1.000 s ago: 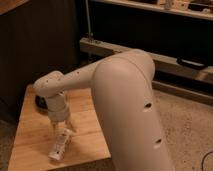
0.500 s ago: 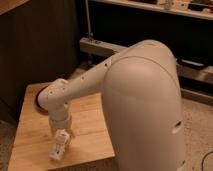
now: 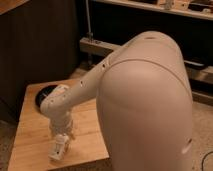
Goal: Place the bottle in the ceramic bowl
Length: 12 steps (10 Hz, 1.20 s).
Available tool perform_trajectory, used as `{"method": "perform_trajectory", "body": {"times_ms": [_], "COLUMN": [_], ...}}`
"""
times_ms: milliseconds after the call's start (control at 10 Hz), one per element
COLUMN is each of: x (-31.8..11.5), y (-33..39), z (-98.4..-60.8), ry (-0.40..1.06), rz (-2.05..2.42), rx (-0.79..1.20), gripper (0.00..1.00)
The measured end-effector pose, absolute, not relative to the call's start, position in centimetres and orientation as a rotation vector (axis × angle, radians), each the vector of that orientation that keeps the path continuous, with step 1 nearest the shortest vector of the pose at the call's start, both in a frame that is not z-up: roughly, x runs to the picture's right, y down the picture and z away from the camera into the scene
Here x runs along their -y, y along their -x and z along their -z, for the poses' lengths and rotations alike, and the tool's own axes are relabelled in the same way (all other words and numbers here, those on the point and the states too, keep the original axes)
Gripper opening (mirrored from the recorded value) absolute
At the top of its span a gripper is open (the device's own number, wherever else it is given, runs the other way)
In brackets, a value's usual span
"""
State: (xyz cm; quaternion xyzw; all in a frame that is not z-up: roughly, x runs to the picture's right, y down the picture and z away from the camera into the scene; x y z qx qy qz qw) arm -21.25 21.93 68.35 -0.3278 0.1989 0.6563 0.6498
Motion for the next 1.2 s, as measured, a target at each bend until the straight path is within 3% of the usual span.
{"method": "perform_trajectory", "body": {"times_ms": [1200], "x": [-19.6], "y": [22.3], "z": [-66.6], "ry": [0.782], "rz": [-1.442], "rx": [-0.389], "gripper": [0.65]}}
